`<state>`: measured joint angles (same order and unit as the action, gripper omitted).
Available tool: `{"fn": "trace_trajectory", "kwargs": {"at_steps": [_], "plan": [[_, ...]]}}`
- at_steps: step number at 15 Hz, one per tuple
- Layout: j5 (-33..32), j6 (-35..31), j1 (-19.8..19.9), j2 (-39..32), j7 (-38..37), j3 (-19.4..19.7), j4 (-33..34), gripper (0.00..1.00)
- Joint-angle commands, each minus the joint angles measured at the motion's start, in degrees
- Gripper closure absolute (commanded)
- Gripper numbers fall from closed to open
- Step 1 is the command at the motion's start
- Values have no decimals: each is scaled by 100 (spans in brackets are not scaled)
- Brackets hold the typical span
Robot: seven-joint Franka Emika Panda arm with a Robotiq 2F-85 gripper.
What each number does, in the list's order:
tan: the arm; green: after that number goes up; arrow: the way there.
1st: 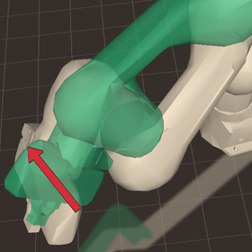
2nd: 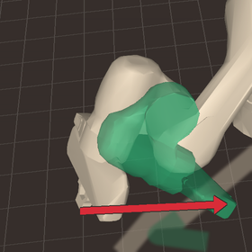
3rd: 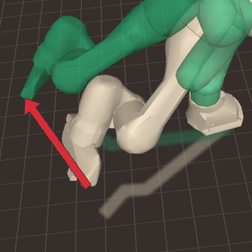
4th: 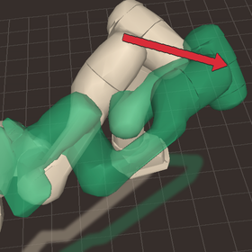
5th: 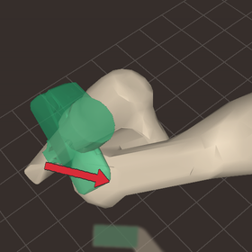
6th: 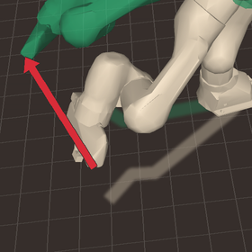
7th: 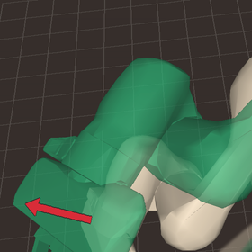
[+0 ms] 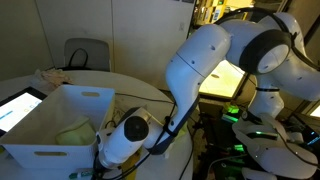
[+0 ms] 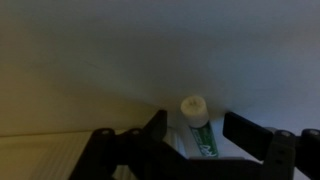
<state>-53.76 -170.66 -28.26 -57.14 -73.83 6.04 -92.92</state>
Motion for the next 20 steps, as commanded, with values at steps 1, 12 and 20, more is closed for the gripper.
{"fn": "trace_trajectory", "kwargs": {"at_steps": [1,12,20], "plan": [[12,-217,56,-245,-21,-4,275,38],[-34,-117,-10,-142,10,33,193,94],[-113,-18,-8,318,471,-184,-380,88]]}}
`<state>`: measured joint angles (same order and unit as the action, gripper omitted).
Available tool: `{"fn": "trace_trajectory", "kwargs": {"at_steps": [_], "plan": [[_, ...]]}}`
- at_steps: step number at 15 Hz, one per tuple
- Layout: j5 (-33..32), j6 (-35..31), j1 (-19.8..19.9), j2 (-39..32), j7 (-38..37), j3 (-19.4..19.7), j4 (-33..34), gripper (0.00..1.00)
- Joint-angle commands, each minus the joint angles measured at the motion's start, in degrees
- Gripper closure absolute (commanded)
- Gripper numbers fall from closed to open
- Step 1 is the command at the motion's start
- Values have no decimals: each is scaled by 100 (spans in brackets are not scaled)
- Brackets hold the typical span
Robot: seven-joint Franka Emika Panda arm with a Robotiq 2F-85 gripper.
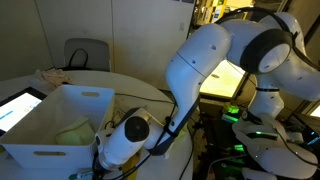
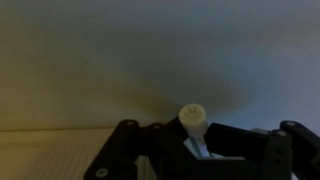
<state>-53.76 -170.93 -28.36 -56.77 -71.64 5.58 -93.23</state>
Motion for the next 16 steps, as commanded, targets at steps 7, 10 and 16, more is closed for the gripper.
{"fn": "trace_trajectory", "kwargs": {"at_steps": [7,10,16], "plan": [[-75,429,-6,1304,843,-516,-1652,89],[2,789,70,1991,1022,-642,-2329,90],[493,1659,339,3253,1736,-951,-3226,90]]}}
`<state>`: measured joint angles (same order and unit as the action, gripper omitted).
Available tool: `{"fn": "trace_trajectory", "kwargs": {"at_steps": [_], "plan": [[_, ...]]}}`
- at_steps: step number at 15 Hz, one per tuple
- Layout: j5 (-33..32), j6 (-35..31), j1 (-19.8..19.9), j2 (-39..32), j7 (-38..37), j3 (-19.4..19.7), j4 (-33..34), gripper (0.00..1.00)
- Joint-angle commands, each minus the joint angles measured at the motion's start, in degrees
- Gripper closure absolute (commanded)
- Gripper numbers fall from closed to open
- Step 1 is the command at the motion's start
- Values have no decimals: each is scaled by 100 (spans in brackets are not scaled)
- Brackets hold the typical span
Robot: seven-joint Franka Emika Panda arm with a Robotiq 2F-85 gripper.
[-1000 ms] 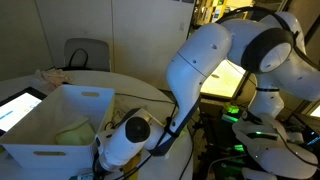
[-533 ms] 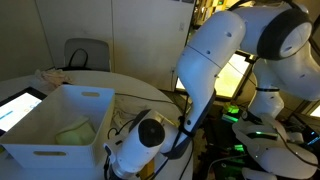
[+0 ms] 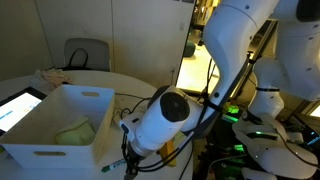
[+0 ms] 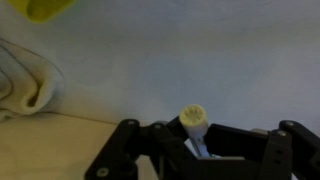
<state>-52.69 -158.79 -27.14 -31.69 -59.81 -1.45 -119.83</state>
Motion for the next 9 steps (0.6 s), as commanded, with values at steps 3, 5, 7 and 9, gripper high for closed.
{"fn": "trace_trajectory", "kwargs": {"at_steps": [3,5,7,9], "plan": [[882,1061,356,1213,1086,-443,-792,89],[1109,1514,385,1480,1327,-517,-874,89],[1307,1983,424,1727,1587,-594,-912,90],[1451,2457,449,1901,1807,-657,-893,90]]}}
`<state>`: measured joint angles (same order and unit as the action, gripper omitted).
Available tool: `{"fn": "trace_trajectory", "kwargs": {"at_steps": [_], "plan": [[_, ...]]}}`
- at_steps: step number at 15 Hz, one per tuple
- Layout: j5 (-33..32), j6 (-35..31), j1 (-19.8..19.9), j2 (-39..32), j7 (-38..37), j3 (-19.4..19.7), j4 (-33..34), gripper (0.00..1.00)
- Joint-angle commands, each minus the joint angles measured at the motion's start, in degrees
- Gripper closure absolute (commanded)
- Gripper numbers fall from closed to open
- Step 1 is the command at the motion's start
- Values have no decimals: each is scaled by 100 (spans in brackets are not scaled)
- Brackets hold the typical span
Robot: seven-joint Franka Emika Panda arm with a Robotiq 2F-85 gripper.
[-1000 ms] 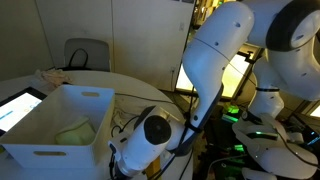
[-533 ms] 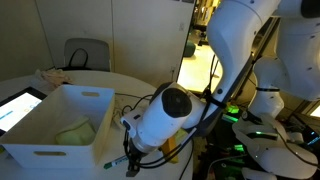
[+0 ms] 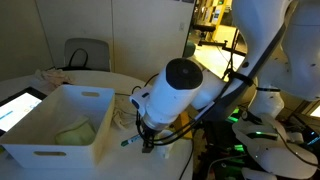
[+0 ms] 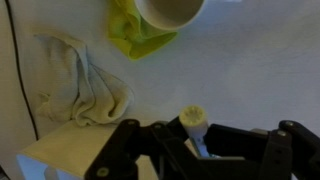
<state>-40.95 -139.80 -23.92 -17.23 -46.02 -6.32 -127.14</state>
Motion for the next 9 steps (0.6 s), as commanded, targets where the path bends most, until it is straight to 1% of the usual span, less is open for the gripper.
{"fn": "trace_trajectory", "kwargs": {"at_steps": [1,3,6,9], "plan": [[289,818,135,524,507,-186,-128,91],[307,1216,174,639,621,-228,-93,91],[322,1618,267,761,812,-289,-79,91],[517,2060,359,821,1166,-355,-27,91]]}}
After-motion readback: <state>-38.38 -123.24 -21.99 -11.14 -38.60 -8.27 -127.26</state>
